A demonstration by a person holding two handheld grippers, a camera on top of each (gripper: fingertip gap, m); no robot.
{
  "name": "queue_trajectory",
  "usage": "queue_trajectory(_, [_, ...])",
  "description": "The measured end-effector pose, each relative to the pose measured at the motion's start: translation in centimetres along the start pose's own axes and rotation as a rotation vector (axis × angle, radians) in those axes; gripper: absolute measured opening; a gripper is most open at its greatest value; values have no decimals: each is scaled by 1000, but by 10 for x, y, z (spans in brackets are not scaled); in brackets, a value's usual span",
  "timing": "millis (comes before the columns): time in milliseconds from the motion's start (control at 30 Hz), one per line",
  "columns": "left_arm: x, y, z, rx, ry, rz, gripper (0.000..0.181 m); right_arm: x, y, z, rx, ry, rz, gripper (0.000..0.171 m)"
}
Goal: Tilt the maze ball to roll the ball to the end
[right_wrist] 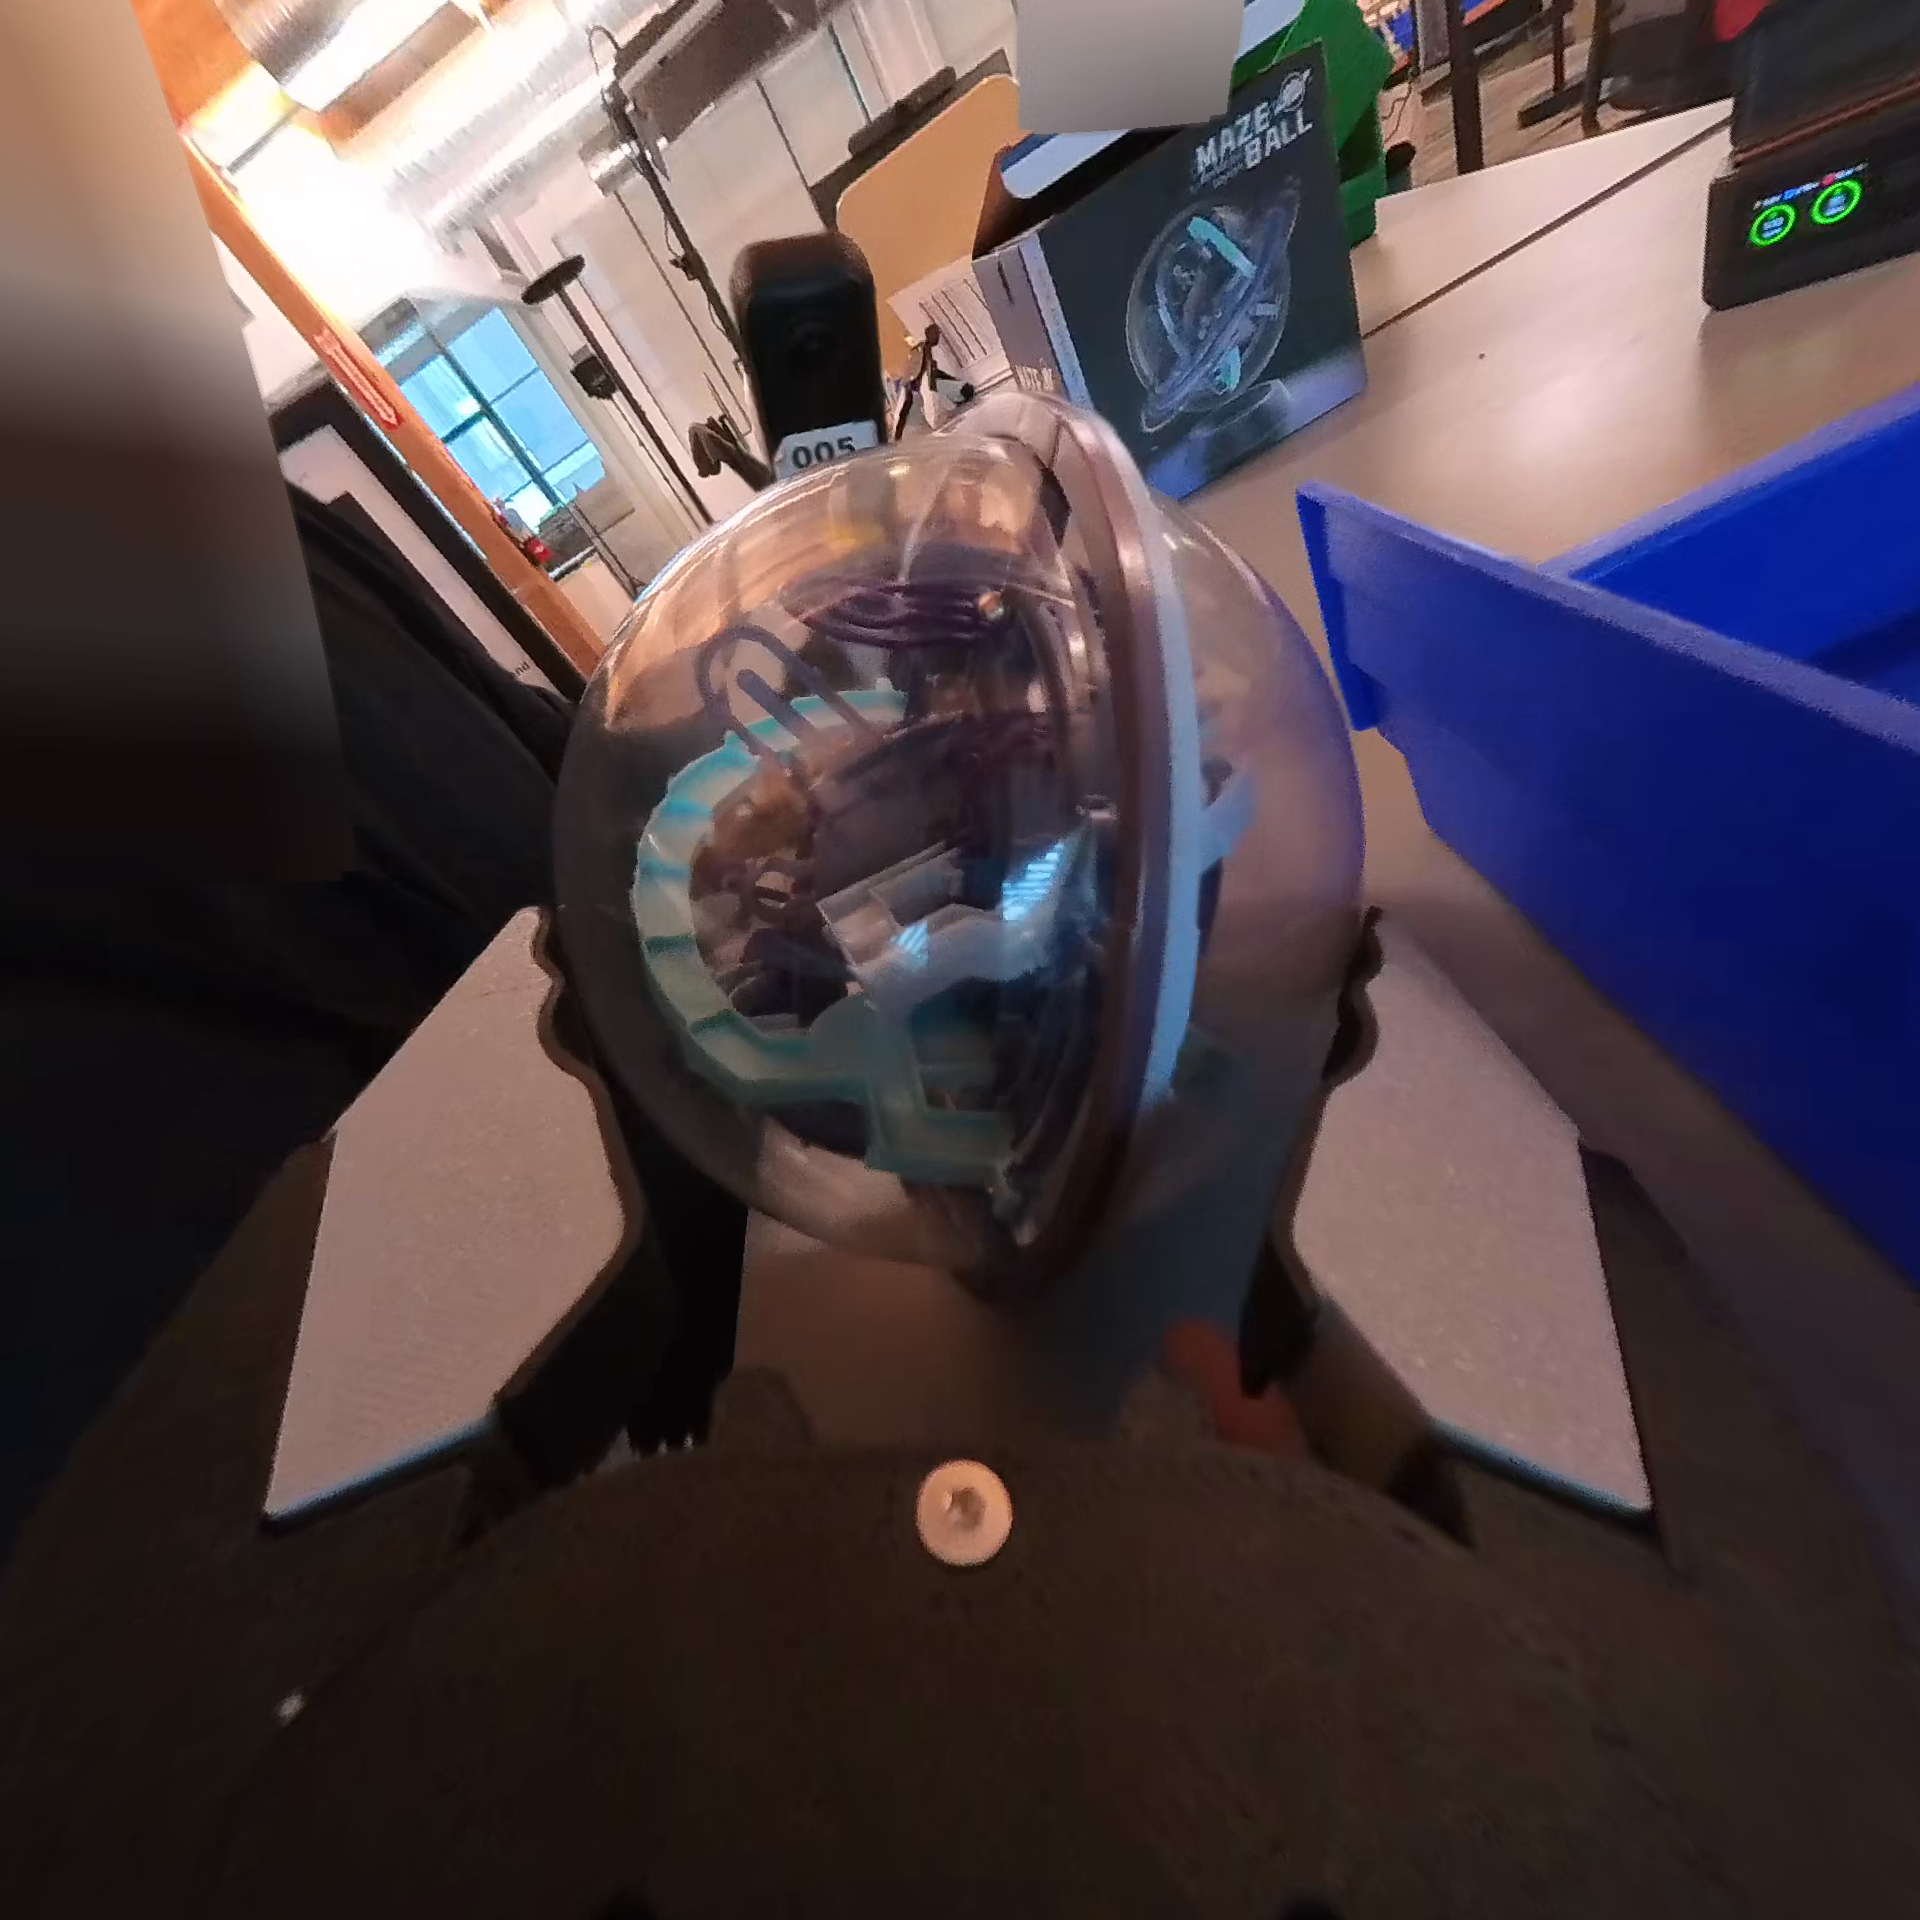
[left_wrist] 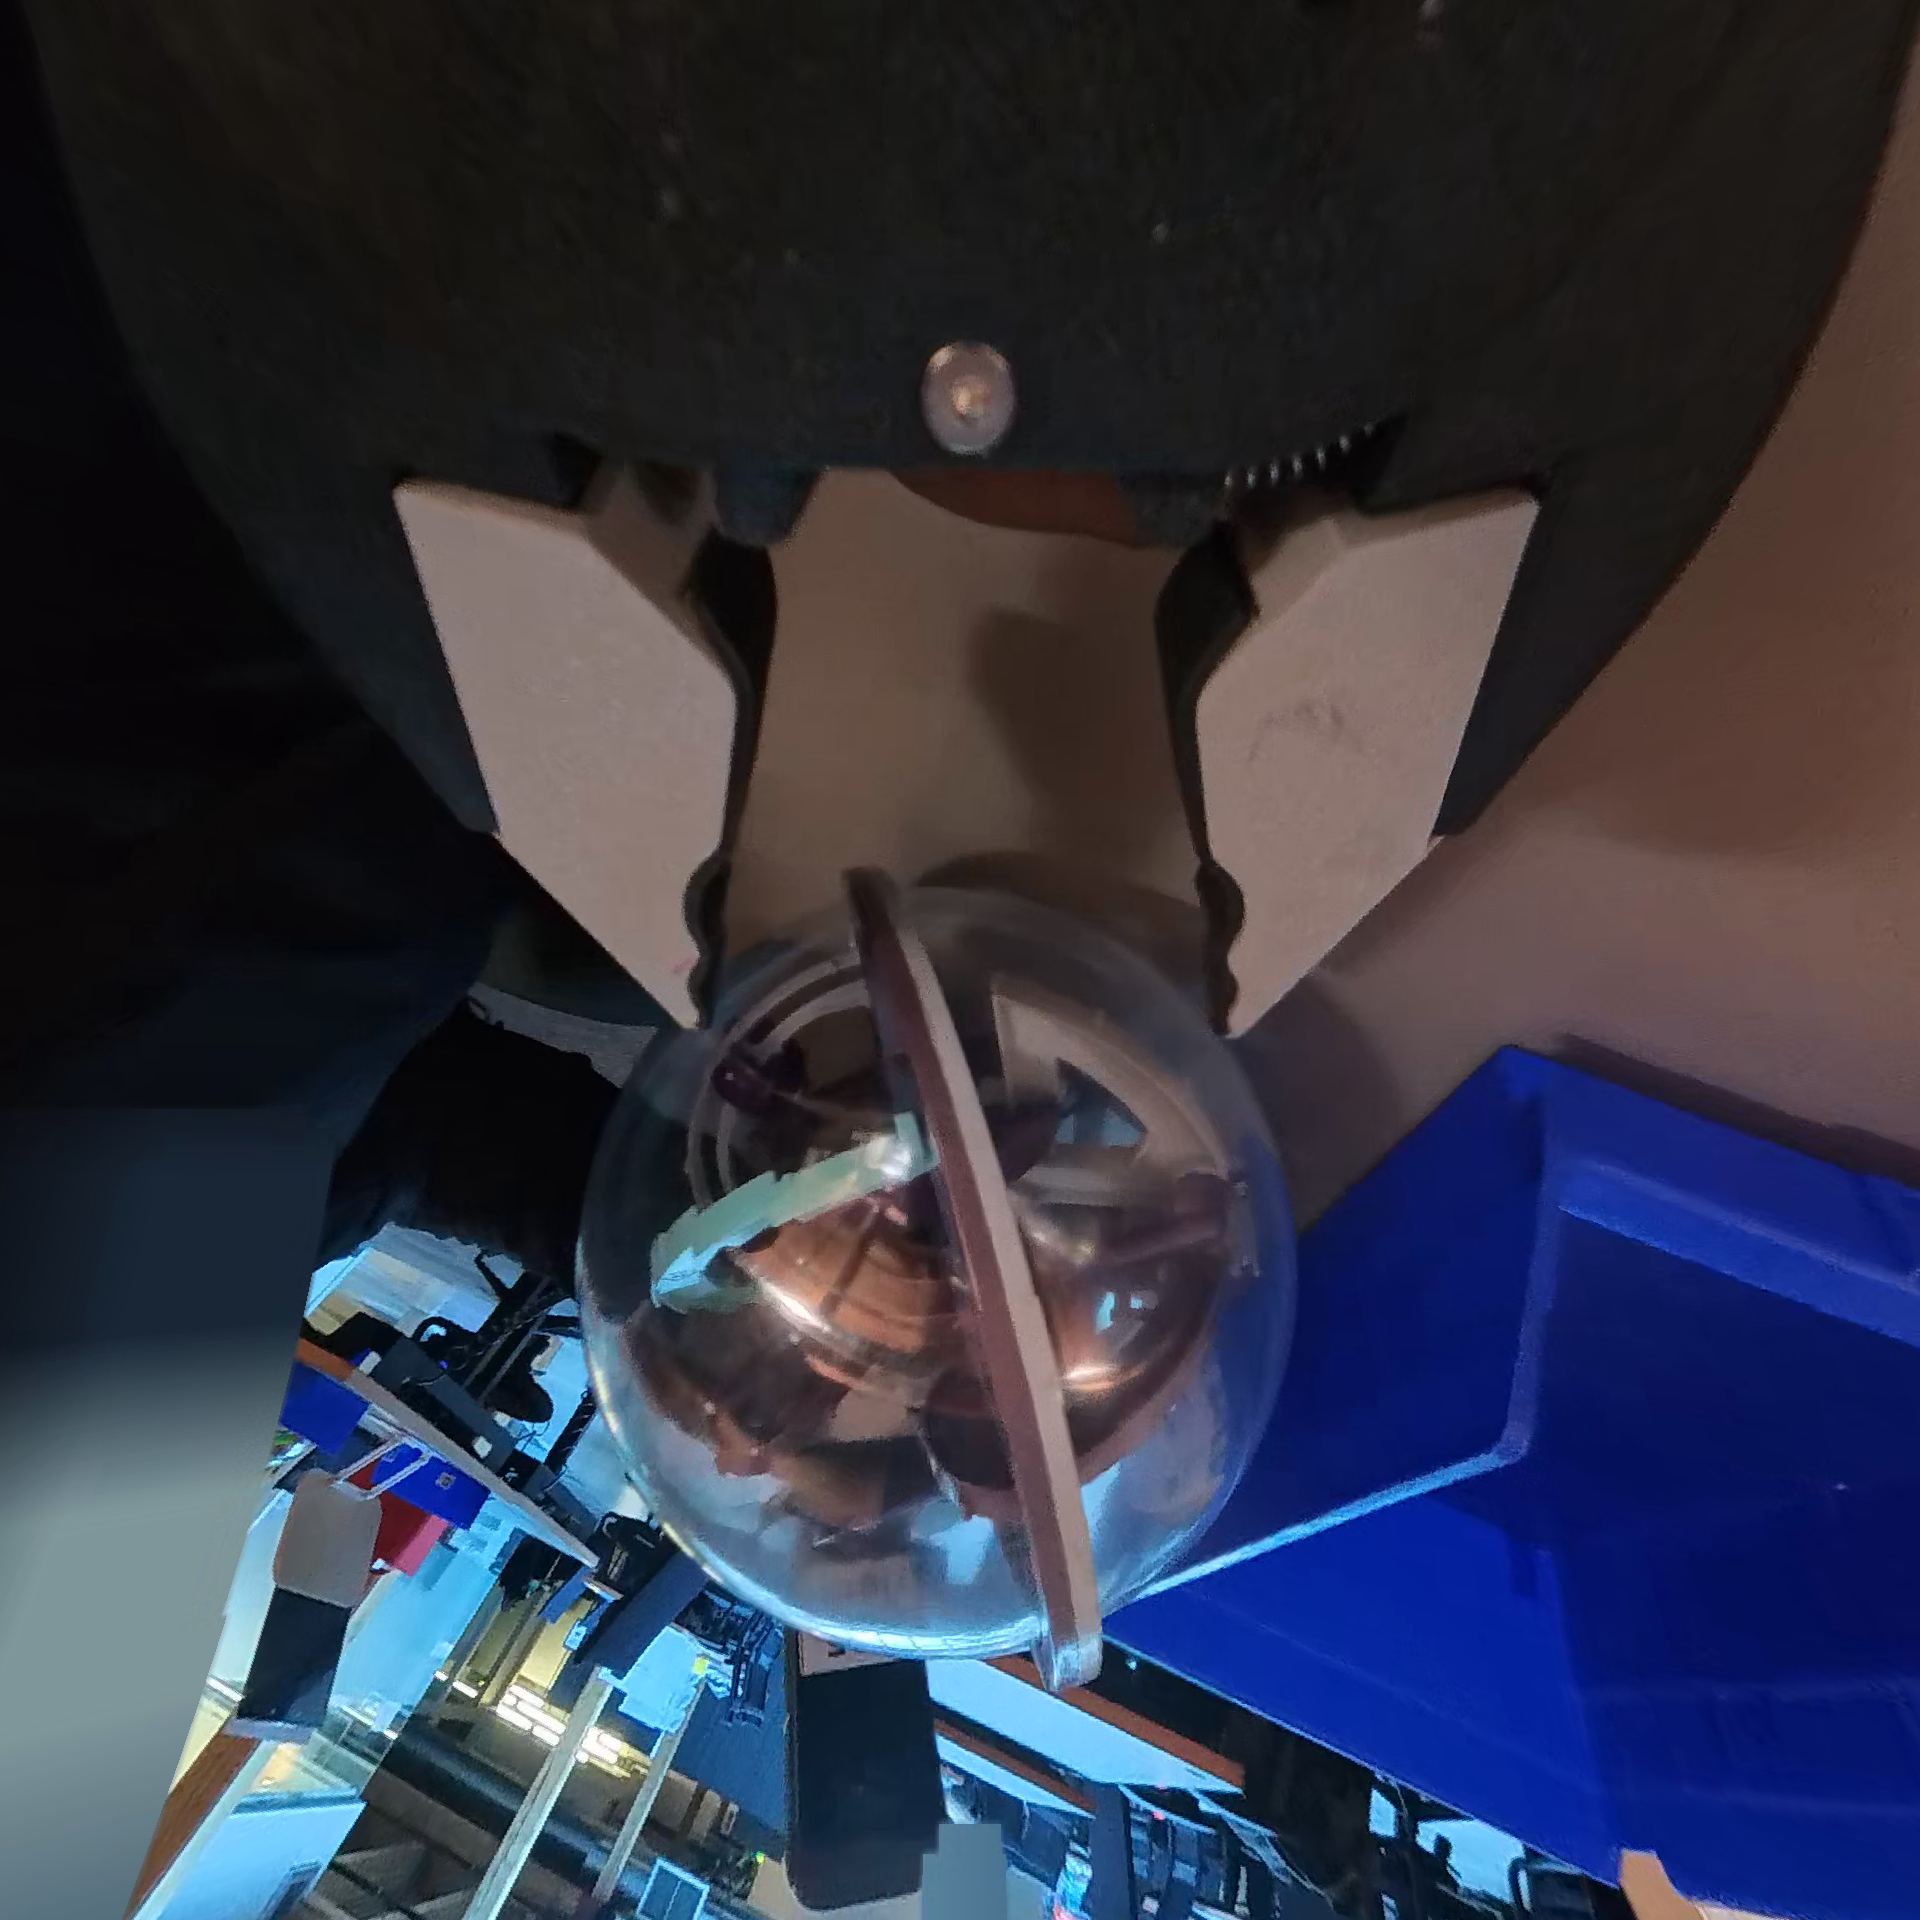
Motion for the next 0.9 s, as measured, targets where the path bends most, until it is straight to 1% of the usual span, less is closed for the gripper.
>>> queue_trajectory(33, [1,0,1,6,-3,1,91,0,-1,0,1,-4,-2,139])
queue_trajectory(67, [2,1,2,10,-10,-4,92,-1,-2,1,3,-4,0,137])
queue_trajectory(133, [3,0,4,14,-17,-19,86,-2,-6,3,-7,-1,9,132])
queue_trajectory(267, [2,0,3,23,-1,-35,86,-9,-4,7,-6,-18,-24,130])
queue_trajectory(467, [3,0,-5,39,8,-50,93,-8,2,-2,19,-19,-14,140])
queue_trajectory(700, [4,-1,-4,15,-10,-72,93,-8,3,-8,8,10,8,146])
queue_trajectory(800, [3,-2,-4,6,-22,-100,92,-7,3,-12,13,27,30,151])
queue_trajectory(900, [2,-1,-6,31,-33,-133,93,-6,2,-15,4,44,76,153])
Point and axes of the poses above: each gripper's, where its closed fingertips meet, z back along the fingers, y out of its underside, x = y × z across the jaws, the point moved 10 cm from there along z, back along the fingers, and after that the axes turned 14 degrees about -x, right-handed, at the moved point
